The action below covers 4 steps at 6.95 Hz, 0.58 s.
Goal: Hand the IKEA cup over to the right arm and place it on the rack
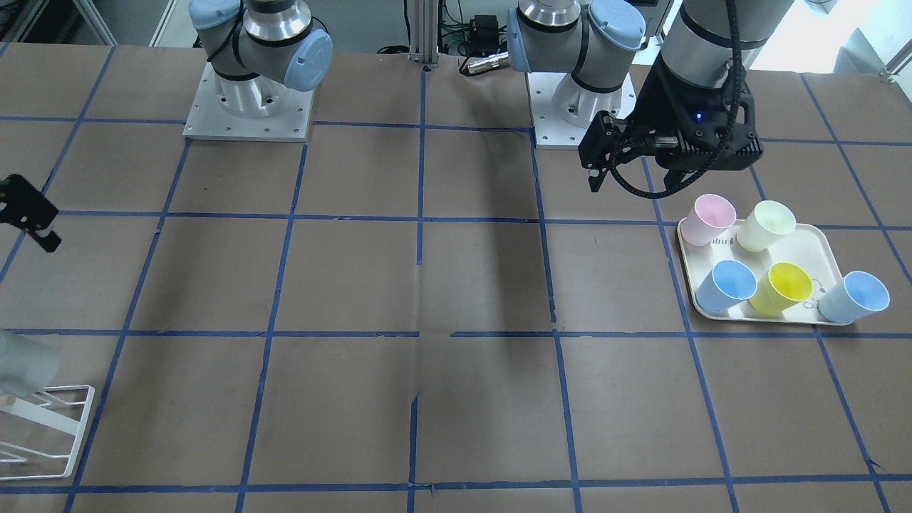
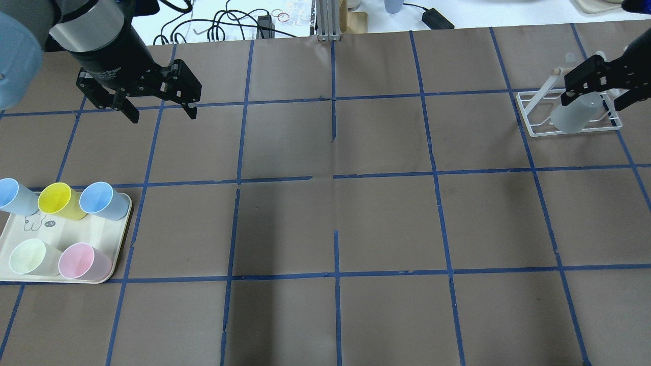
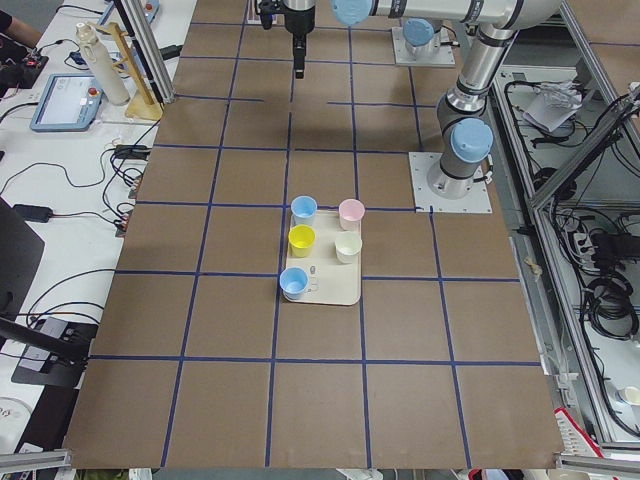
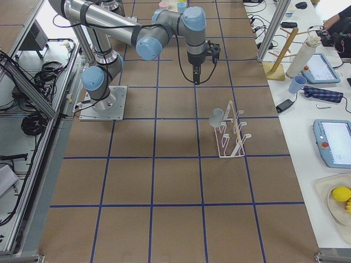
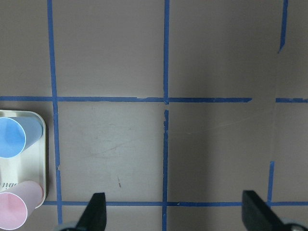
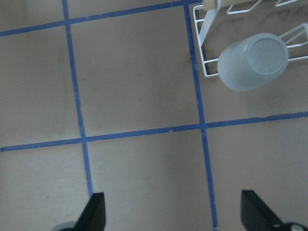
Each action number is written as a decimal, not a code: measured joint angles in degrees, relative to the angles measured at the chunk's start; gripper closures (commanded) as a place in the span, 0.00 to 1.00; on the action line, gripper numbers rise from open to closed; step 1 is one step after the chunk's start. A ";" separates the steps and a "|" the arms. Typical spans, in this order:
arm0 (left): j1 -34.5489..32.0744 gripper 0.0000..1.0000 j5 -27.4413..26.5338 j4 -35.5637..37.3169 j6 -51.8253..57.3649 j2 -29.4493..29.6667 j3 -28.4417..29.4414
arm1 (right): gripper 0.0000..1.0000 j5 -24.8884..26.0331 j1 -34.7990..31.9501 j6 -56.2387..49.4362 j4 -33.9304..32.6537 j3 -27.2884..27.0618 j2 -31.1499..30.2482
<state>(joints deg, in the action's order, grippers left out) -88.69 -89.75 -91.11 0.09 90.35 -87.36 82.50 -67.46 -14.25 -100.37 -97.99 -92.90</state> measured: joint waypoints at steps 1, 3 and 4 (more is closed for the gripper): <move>0.01 0.00 -0.12 -0.01 0.00 0.01 0.00 | 0.00 0.23 -4.22 5.81 2.60 -0.05 -1.94; 0.01 0.00 -0.23 -0.03 0.00 0.01 0.00 | 0.00 1.59 -13.44 14.60 4.04 -0.15 -3.11; 0.03 0.00 -0.22 -0.04 0.02 0.01 0.00 | 0.00 2.20 -17.47 16.97 4.21 -0.28 -3.25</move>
<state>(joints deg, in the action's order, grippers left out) -88.66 -89.98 -91.14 0.11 90.35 -87.36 84.70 -84.93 2.72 -96.16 -98.27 -96.16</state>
